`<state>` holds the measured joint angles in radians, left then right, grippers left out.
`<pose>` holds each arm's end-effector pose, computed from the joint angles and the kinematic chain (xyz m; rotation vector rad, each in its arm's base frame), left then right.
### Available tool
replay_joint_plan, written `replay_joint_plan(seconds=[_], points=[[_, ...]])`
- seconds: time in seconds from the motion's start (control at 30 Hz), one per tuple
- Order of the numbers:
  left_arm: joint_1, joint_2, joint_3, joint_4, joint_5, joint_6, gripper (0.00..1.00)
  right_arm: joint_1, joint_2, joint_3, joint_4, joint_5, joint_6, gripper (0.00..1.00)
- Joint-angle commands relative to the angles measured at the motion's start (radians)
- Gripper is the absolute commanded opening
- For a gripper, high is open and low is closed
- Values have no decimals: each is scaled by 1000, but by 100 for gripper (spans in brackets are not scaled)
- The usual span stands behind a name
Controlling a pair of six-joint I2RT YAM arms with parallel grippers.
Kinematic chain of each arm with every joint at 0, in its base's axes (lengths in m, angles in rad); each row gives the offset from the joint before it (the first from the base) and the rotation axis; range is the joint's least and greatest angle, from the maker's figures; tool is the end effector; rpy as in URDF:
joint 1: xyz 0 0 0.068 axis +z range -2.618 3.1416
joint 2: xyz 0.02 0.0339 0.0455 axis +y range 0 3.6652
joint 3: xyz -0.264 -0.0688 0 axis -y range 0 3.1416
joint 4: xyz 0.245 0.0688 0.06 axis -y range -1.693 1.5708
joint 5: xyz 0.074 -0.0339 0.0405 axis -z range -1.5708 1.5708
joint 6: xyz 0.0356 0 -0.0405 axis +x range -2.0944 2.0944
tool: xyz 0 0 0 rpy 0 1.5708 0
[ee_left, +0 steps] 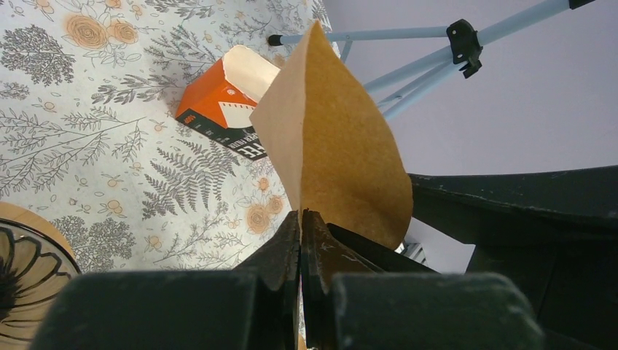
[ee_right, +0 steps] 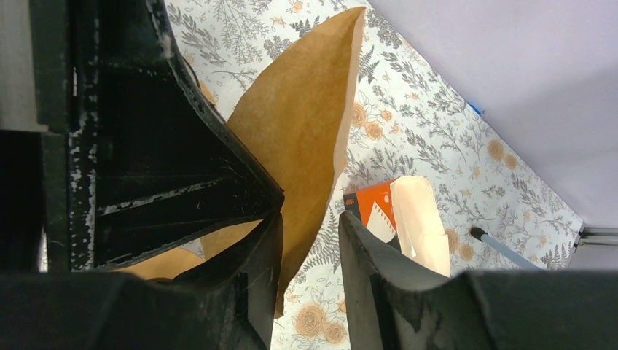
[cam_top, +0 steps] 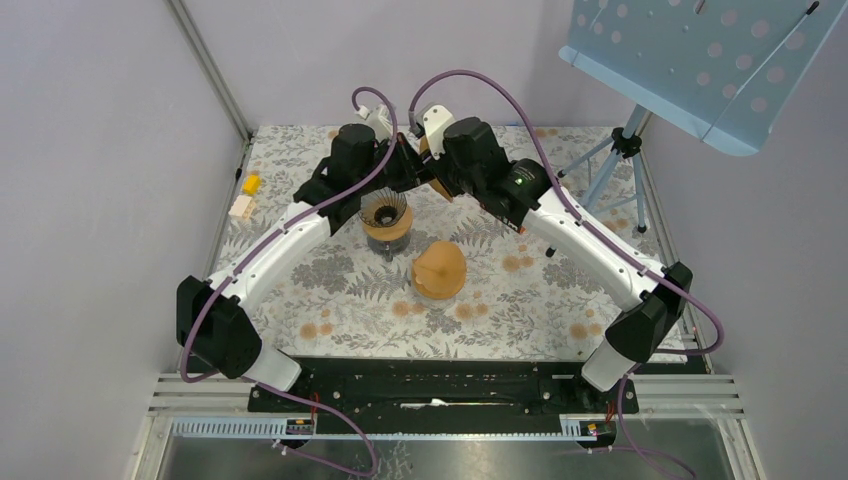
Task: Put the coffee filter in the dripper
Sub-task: Place the coffee filter in the coffee dripper.
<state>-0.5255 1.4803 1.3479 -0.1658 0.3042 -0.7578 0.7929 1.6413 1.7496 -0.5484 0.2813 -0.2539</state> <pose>0.2975 -0.1849 0.3718 -0.0069 2.0263 -1.1376 0.2692 0.2592 0.4169 -0.8377 1.8084 0.0644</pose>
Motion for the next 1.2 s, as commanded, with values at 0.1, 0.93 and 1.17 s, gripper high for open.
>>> replay_joint_plan(seconds=[0.1,0.93,1.17], points=[[-13,-46,35,52,-15,34,0,9,17,56,27,58,17,41],[-14,-64,20,24,-64,71,0,4,-48,-17,111,165,-40,36],[-14,-59,22,11,-77,63,0,-2,-72,-35,133,175,-40,34]])
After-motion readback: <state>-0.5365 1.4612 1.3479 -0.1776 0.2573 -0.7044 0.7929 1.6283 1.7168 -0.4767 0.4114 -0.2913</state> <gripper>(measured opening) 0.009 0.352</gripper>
